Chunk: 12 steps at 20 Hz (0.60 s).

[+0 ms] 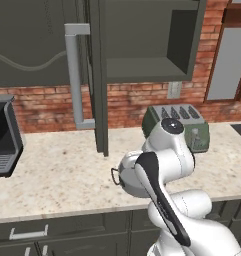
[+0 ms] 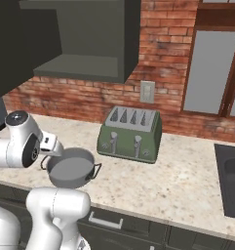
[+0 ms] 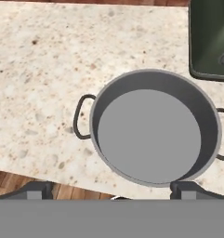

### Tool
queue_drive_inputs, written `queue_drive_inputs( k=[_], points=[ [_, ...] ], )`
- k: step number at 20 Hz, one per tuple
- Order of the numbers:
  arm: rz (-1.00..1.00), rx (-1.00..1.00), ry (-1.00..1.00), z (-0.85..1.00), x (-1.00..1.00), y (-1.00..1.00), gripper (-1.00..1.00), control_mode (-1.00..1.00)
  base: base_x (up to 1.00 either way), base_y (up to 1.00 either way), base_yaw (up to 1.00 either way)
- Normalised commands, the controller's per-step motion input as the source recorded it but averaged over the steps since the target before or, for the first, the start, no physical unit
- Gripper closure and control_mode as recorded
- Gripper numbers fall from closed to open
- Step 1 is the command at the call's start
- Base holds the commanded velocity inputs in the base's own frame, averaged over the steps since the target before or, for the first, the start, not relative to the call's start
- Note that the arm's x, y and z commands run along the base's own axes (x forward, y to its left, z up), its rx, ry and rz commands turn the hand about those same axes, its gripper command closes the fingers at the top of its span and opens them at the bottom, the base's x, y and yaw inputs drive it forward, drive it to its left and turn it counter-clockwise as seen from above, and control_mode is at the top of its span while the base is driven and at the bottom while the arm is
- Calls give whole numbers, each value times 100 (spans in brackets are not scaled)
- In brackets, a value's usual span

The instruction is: Pick the kettle from the cabinet and place it on a stove burner. Then pick the pot from the counter and place it on another stove burner. Finally, turn both burners on.

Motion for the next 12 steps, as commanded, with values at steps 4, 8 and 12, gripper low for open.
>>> queue_drive_inputs(
  k=[4,8,12],
  points=[
    [4,0,1,-19,-7,16,-100,-100,0,0,0],
    [4,1,2,-19,-4,12,-100,-100,0,0,0],
    [5,1,3,-22,-4,9,-100,-100,0,0,0]
  ],
)
